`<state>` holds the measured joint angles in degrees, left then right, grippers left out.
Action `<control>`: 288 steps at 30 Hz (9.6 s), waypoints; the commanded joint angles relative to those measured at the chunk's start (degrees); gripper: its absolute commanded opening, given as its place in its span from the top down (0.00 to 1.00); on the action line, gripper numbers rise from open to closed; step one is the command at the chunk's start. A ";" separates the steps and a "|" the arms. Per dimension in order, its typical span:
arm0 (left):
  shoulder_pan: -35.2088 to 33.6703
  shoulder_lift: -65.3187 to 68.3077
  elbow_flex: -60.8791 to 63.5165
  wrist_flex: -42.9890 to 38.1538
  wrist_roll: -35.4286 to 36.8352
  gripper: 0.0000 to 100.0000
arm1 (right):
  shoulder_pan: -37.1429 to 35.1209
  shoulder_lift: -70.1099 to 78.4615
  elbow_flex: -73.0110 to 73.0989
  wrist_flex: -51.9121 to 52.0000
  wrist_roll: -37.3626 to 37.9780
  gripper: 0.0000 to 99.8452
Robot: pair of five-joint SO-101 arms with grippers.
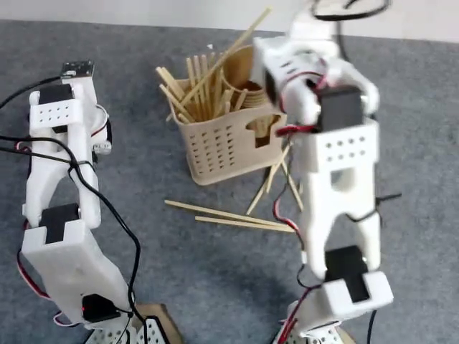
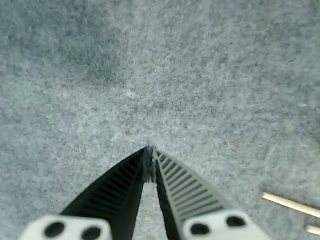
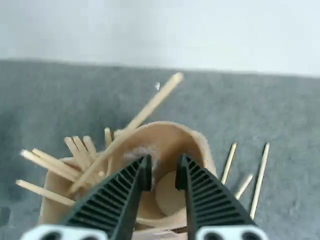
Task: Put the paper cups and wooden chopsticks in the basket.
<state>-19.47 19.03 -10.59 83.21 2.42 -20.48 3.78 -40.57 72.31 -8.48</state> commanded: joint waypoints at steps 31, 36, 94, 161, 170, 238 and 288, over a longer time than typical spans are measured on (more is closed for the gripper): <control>1.36 -1.45 -0.13 -1.49 0.35 0.97 | 3.91 10.51 -20.88 9.10 5.98 0.77; 1.19 -1.45 -0.13 -1.49 0.35 0.97 | 6.46 10.68 -15.43 9.01 6.07 0.77; 0.04 -1.45 -0.13 -1.49 0.35 0.97 | -6.37 16.04 -9.89 17.71 -3.43 0.99; 0.48 -86.02 73.89 -21.27 -11.16 0.97 | 12.79 -29.23 77.49 -14.90 22.51 0.79; 0.48 -86.11 76.44 -22.33 -11.16 0.97 | 11.03 -13.76 77.14 -25.36 25.93 0.72; 0.66 -86.11 76.79 -22.42 -11.08 0.97 | -8.48 -35.03 37.85 -51.21 7.03 0.99; 0.48 -86.11 78.02 -23.91 -11.25 0.97 | -18.24 -26.59 65.54 -81.19 14.07 0.88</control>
<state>-18.51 -66.24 67.82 60.44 -9.36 -39.65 -15.82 28.88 -16.84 6.02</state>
